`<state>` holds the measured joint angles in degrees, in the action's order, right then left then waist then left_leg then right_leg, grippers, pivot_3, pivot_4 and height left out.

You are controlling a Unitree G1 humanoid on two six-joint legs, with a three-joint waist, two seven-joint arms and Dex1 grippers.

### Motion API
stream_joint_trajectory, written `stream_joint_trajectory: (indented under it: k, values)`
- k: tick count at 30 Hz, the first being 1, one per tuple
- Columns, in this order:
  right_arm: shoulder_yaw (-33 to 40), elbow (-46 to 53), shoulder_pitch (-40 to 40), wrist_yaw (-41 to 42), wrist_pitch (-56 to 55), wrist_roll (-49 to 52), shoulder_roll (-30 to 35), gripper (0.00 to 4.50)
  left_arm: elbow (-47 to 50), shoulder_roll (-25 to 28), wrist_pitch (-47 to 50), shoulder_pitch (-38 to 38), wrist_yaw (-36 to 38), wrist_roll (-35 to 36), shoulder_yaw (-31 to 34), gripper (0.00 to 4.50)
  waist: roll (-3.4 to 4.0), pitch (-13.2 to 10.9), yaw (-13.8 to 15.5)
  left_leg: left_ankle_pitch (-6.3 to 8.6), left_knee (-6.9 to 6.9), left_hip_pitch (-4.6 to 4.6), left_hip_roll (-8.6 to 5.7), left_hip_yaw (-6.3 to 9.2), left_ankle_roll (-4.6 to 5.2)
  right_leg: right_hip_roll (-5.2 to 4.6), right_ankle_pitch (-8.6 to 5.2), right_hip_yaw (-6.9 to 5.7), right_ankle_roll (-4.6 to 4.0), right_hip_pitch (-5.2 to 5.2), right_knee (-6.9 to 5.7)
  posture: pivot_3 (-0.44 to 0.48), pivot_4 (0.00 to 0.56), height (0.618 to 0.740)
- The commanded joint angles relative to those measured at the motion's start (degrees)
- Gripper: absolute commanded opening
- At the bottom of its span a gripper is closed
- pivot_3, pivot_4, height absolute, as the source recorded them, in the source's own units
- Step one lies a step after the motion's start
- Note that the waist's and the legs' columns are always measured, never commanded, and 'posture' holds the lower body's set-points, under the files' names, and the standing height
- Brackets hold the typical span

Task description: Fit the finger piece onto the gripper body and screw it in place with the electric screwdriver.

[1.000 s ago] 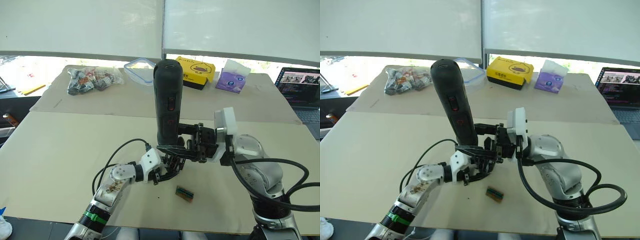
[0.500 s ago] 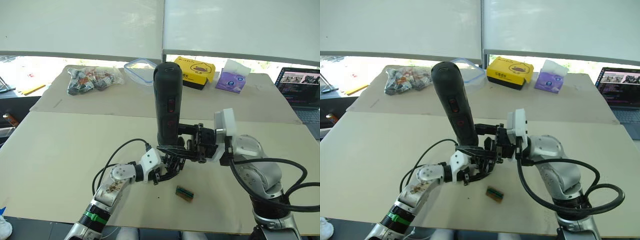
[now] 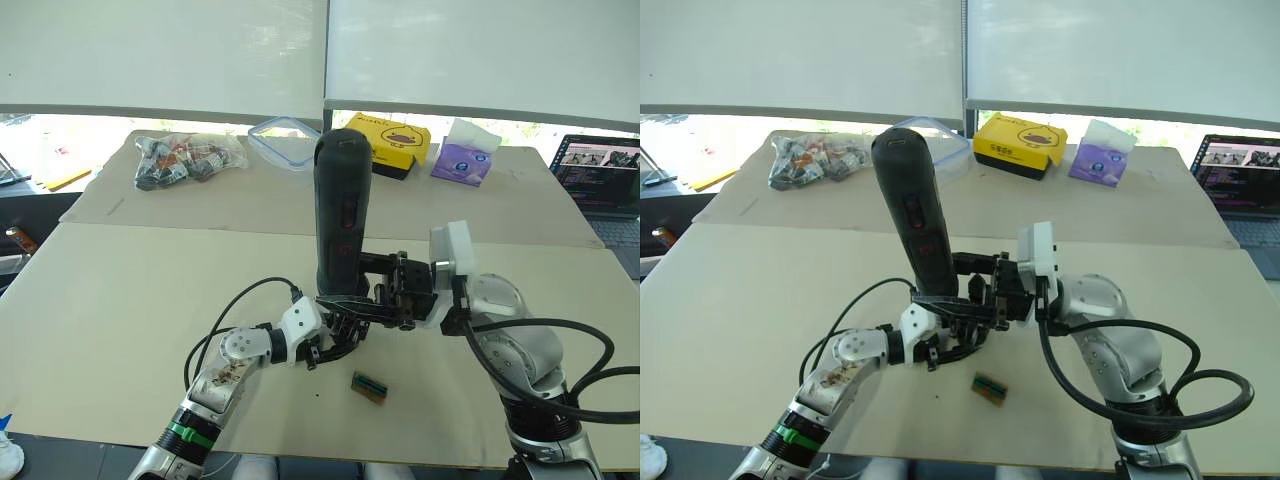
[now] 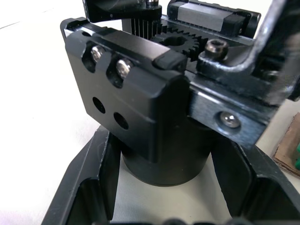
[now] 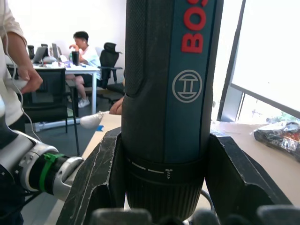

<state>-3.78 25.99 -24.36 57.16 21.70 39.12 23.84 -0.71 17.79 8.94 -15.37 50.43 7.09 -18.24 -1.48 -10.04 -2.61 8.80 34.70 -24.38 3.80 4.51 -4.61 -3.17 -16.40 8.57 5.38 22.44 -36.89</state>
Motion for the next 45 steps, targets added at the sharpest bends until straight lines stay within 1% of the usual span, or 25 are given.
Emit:
stream_joint_trajectory:
  k: [1, 11, 21, 45]
  values:
    - [2.7, 3.5, -1.9, -1.5, 0.3, 4.2, -0.2, 1.96, -0.6, 0.6, 1.3, 1.5, 1.3, -0.1, -1.8, 2.35, 0.00, 0.0, 0.0, 0.00, 0.00, 0.00, 0.00, 0.00, 0.00, 0.00, 0.00, 0.00, 0.00, 0.00, 0.00, 0.000, 0.150, 0.740]
    - [2.2, 2.9, -1.5, -1.8, -0.5, 4.3, 1.6, 1.96, -0.2, 0.5, 1.8, 1.6, 1.2, 0.0, -1.9, 2.35, 0.00, 0.0, 0.0, 0.00, 0.00, 0.00, 0.00, 0.00, 0.00, 0.00, 0.00, 0.00, 0.00, 0.00, 0.00, 0.000, 0.150, 0.740]
    - [1.5, 2.2, -0.3, -1.2, -1.8, 2.2, 1.5, 1.96, 0.3, 0.5, 2.2, 1.7, 1.2, 0.0, -1.9, 2.35, 0.00, 0.0, 0.0, 0.00, -0.01, 0.00, 0.00, 0.00, 0.00, 0.00, 0.00, 0.00, 0.00, 0.00, 0.01, 0.000, 0.150, 0.740]
    - [1.1, 2.1, 0.0, -1.1, -1.6, 1.6, 0.8, 1.96, -0.3, 0.6, 1.9, 1.9, 1.3, 0.0, -1.8, 2.35, 0.00, 0.0, 0.0, 0.00, -0.01, 0.00, 0.00, 0.00, 0.00, 0.00, 0.00, 0.00, 0.00, 0.00, 0.01, 0.000, 0.150, 0.740]
